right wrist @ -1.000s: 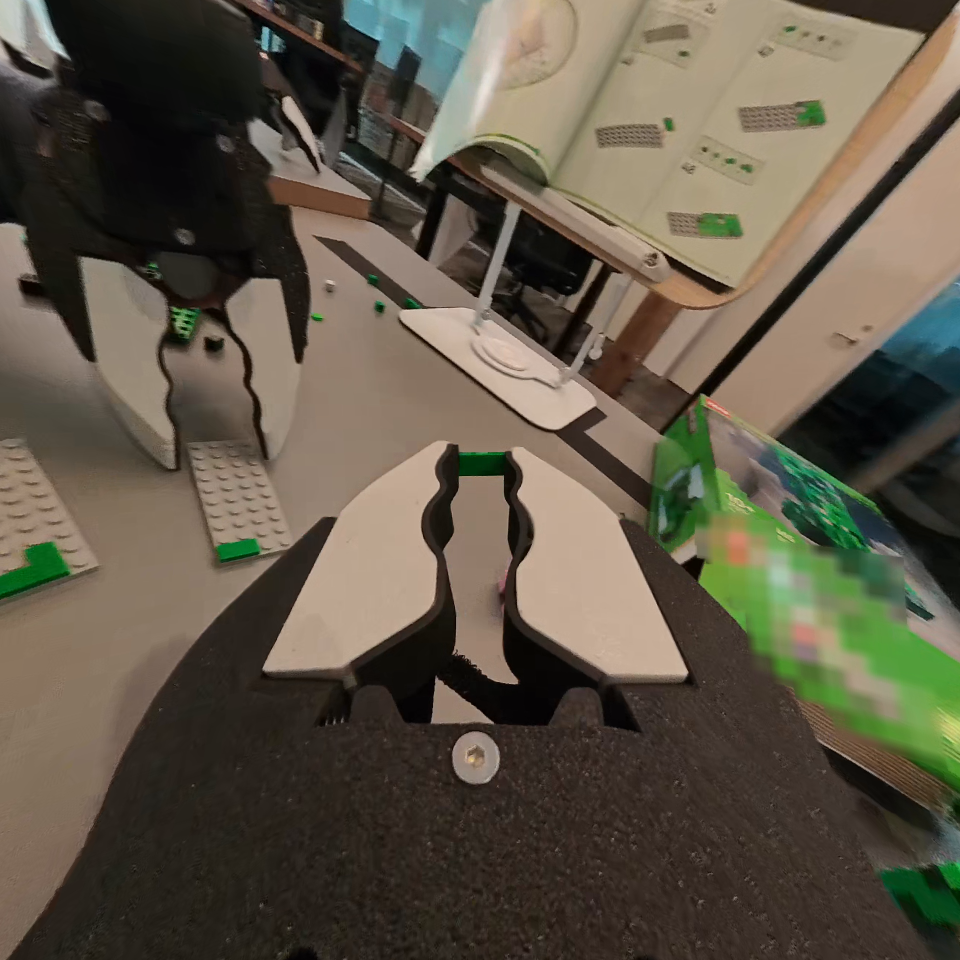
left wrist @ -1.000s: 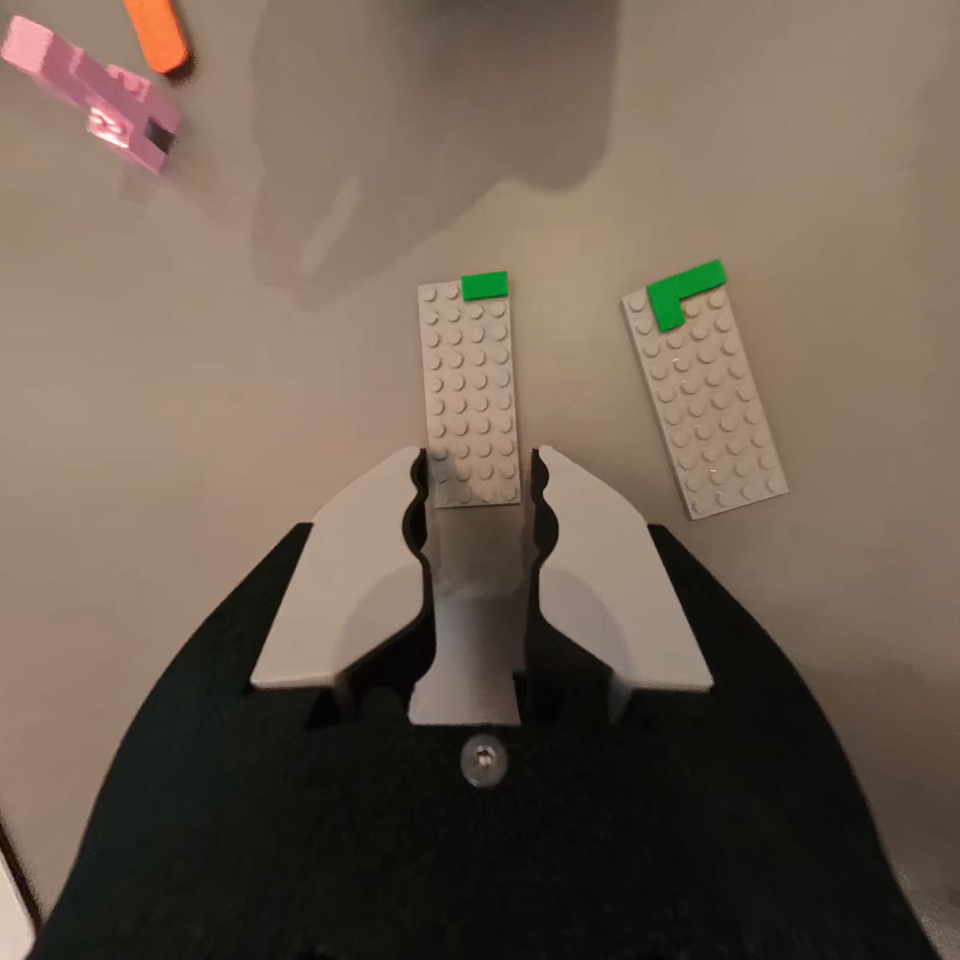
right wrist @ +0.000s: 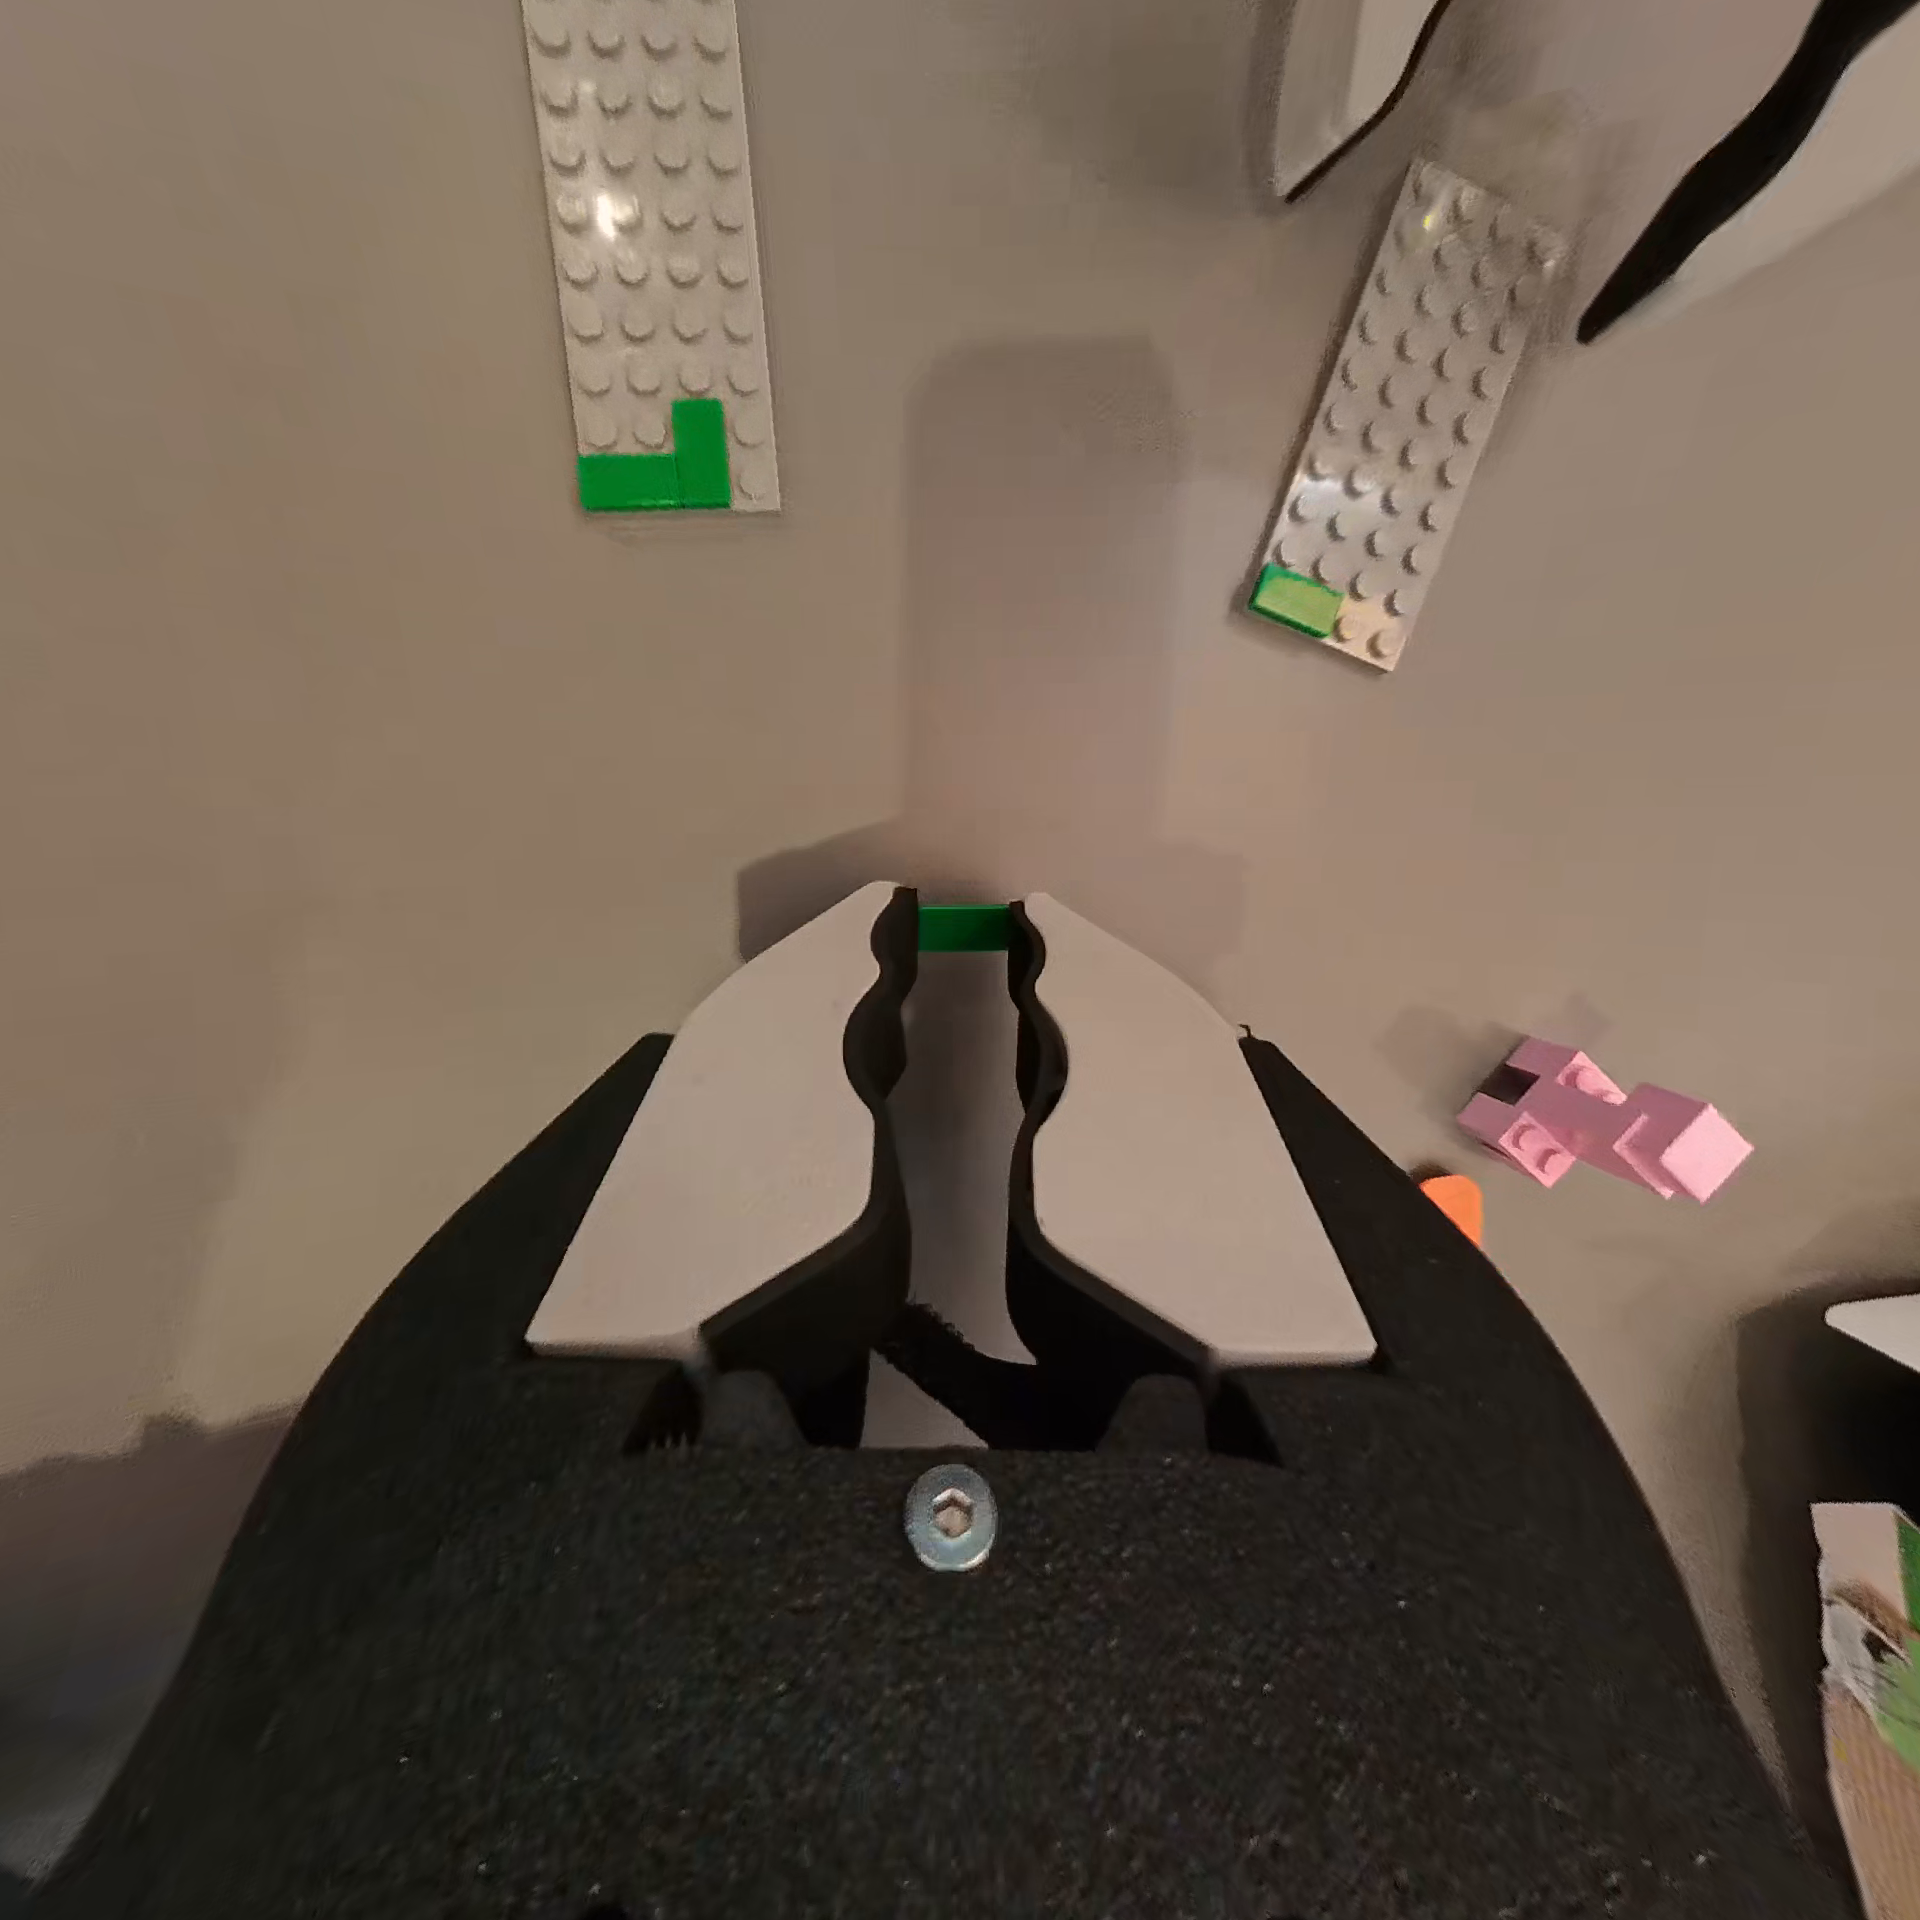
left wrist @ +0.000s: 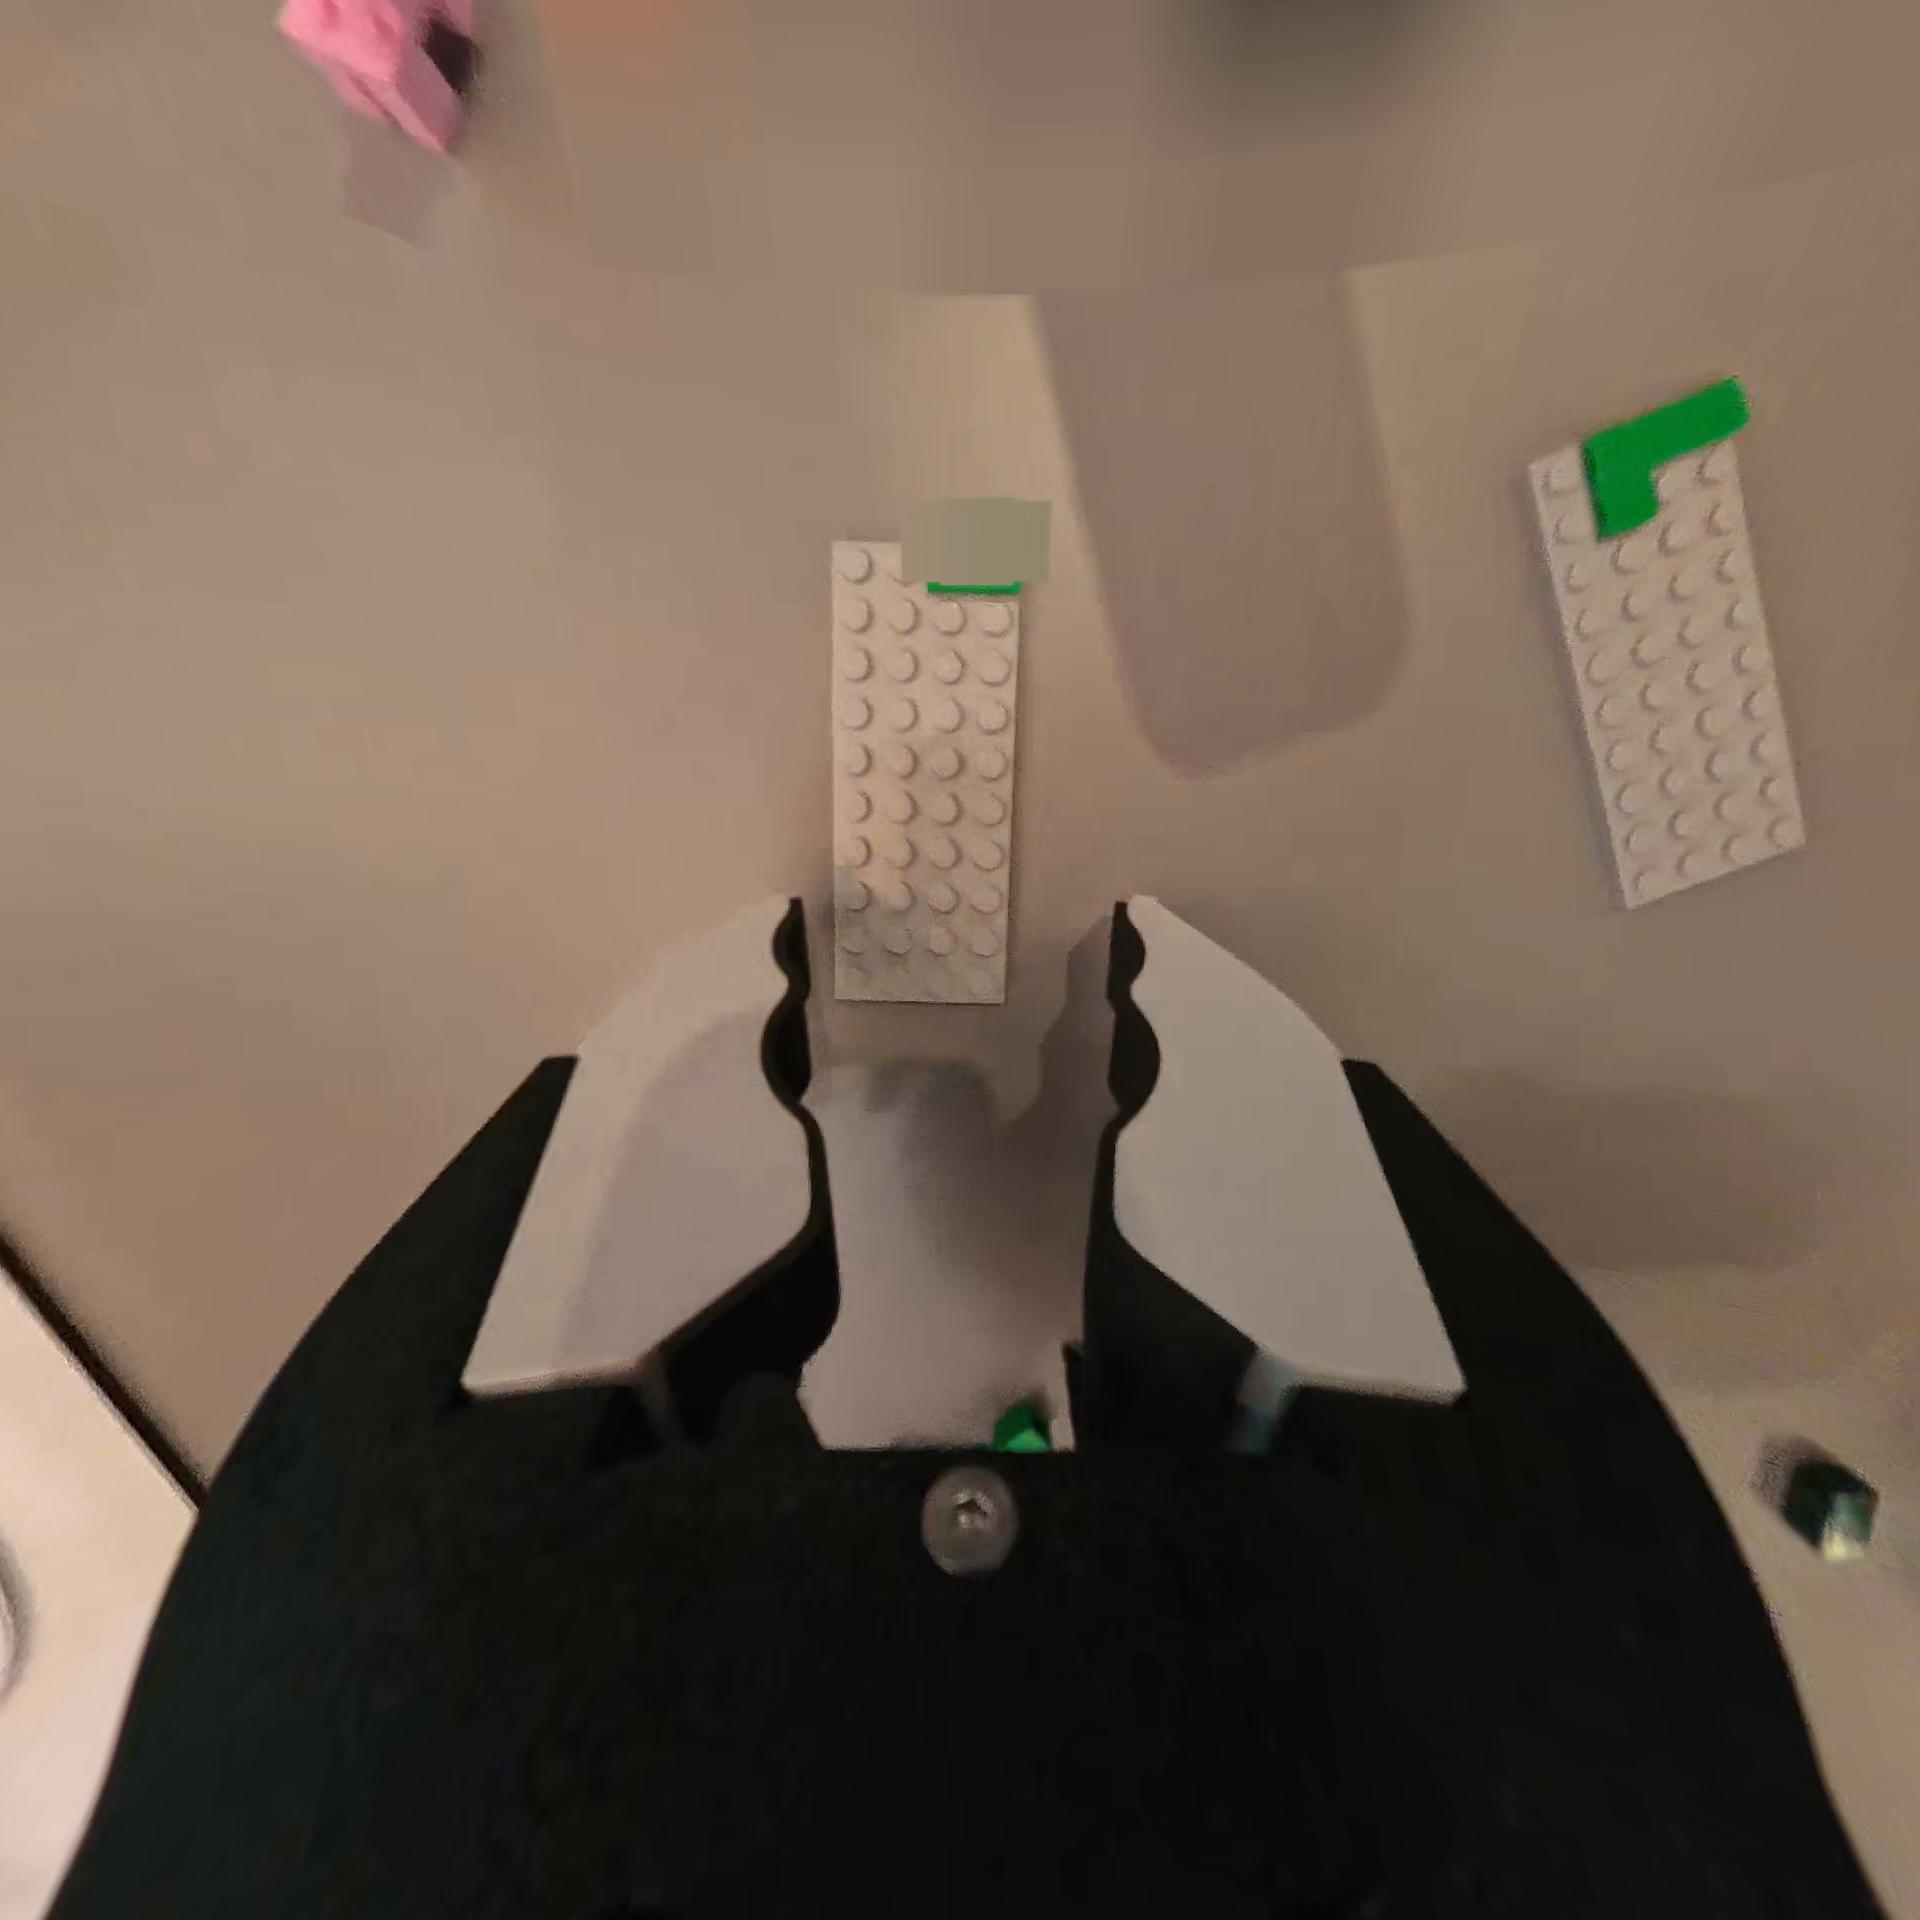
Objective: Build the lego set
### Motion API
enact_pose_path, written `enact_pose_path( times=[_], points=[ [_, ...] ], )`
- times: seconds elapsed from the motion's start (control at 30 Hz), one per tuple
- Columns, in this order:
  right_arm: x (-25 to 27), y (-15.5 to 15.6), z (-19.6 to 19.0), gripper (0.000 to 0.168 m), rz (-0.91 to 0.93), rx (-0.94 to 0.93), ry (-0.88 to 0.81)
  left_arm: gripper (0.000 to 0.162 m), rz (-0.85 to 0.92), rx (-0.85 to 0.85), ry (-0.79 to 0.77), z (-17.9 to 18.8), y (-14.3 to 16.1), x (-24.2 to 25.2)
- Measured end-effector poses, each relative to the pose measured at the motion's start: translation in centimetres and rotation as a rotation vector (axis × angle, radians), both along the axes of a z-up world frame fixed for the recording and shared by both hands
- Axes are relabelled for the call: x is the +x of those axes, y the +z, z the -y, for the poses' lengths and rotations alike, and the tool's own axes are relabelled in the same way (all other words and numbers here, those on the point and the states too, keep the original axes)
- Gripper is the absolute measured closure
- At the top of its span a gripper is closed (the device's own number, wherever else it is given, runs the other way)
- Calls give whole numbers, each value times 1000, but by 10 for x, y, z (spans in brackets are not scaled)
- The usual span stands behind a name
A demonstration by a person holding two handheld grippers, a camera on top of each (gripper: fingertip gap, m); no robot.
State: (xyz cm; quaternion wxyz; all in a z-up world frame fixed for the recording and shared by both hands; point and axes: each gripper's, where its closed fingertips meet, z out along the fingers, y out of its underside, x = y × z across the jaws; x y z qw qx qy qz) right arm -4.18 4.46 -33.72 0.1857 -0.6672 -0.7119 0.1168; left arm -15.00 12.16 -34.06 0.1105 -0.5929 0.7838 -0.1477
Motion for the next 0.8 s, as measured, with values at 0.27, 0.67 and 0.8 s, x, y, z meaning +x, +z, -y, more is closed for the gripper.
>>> enact_pose_path(
  times=[0.27,0.67,0.8],
  points=[
    [3,-6,-2,152,80,-27,55,125,-184,76,-129,-1,-7,-1],
    [-22,16,-38,116,-323,70,-137,130,29,24,24,14,1,6],
    [-41,14,-45,111,-368,27,-138,130,71,26,14,28,10,13]
  ],
)
